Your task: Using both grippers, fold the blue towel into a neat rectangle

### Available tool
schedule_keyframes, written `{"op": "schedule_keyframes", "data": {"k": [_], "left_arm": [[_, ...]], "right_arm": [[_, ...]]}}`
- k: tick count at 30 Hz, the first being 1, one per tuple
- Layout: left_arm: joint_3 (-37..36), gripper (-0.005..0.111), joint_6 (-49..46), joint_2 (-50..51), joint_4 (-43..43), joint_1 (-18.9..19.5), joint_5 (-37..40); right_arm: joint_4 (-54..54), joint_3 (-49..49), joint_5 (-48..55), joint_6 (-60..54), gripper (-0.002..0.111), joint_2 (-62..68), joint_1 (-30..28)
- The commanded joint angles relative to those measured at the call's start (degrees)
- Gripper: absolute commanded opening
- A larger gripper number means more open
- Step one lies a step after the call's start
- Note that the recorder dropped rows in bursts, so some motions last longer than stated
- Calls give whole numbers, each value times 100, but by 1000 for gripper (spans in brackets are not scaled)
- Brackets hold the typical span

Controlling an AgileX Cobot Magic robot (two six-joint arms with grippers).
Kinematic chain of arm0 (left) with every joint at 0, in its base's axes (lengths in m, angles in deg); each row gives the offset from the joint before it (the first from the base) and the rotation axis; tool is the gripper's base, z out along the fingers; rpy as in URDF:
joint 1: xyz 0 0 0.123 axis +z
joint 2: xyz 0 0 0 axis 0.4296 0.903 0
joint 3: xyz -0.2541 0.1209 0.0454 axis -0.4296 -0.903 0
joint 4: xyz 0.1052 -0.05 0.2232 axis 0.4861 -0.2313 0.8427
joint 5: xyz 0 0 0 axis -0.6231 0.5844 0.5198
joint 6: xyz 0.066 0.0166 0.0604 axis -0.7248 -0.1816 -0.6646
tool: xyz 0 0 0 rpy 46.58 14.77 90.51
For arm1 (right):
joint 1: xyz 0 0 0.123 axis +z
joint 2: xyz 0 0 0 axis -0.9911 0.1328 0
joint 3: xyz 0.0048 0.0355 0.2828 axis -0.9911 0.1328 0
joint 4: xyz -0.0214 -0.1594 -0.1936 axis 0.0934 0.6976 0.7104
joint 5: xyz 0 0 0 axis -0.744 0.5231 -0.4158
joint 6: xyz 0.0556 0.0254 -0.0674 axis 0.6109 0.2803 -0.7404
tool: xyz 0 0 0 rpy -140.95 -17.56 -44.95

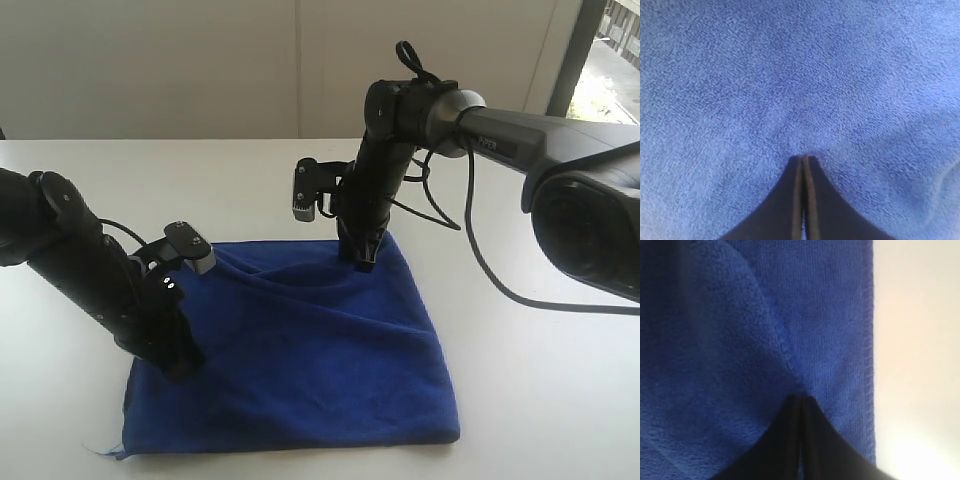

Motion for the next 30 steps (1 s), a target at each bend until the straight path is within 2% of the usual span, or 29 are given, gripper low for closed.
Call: {"op": "schedule_keyframes", "data": {"k": [1,13,17,22,24,26,27,30], "left_arm": [[-64,0,6,-25,24,-8,81],[-64,0,6,-25,24,-8,81],[-64,0,6,-25,24,-8,91],[-64,0,6,-25,24,-8,91],[-64,0,6,-25,24,-8,91],[-64,0,6,-25,24,-8,91],[-64,0,6,-25,24,-8,91],[-64,0,6,-25,24,-8,91]], "right_arm": [[-18,5,31,-21,0,-11,-8],[32,5,74,-86,0,-109,-8],[362,5,13,-65,0,-133,-8],[69,5,1,-38,0,-143,-8],[-50,5,22,-38,6,-119,-8],[-61,5,74,-38,21,-116,-8],[-61,5,98,-38,25,-116,-8],[-72,5,136,-38,26,-116,-3]]}}
